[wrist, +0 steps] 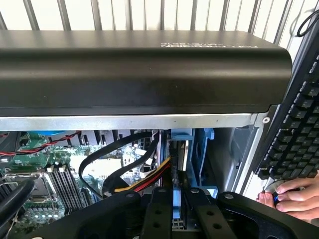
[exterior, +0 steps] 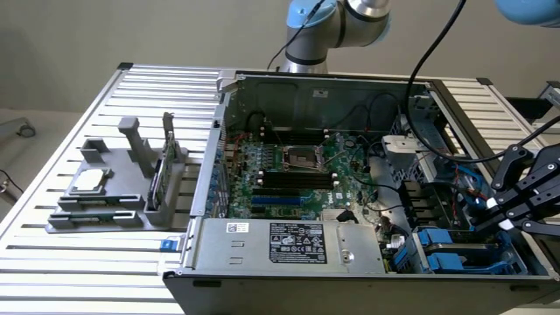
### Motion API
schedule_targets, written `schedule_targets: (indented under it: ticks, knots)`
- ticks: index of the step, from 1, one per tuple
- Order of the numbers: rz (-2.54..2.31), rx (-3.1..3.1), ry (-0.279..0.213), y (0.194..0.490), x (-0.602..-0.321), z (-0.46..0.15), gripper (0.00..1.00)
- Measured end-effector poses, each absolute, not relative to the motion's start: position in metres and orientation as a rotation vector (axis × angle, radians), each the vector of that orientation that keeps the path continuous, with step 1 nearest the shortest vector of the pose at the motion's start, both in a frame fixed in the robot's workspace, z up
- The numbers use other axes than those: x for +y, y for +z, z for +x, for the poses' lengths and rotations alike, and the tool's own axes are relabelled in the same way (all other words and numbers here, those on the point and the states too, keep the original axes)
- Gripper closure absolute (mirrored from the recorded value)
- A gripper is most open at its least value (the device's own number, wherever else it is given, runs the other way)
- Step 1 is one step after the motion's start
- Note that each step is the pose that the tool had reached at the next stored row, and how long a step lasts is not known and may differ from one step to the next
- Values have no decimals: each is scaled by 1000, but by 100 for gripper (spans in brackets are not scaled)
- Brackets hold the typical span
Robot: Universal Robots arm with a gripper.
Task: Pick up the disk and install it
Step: 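Insert the second disk wire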
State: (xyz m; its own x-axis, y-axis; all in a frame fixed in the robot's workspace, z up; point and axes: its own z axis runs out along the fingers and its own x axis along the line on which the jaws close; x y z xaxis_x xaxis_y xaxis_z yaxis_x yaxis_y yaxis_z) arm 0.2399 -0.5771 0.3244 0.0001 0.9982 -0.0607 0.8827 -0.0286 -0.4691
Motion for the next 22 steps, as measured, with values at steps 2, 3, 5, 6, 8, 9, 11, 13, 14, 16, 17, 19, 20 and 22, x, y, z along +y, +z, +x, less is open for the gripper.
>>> schedule_targets:
  ticks: [2,3,5,6,8,9,11,13,14,16,17,19,20,22]
  knots:
    - [-1985,-1955,551,324,-577,240,84]
    - [-1985,-1955,552,324,-577,240,84]
    - [-1985,-1955,552,323,-577,240,84]
    - [-1985,-1955,552,323,-577,240,84]
    - [-1985,-1955,552,323,-577,240,84]
    - [-1985,-1955,552,323,-577,240,84]
    - [-1985,-1955,551,323,-577,240,84]
    - [-1986,-1953,551,323,-577,240,84]
    - [-1987,-1952,551,323,-577,240,84]
    - [-1989,-1950,550,323,-577,240,84]
    - [-1990,-1948,550,323,-577,240,84]
    - [-1992,-1945,549,323,-577,240,84]
    - [-1993,-1944,549,323,-577,240,84]
    - [-1996,-1941,548,323,-577,240,84]
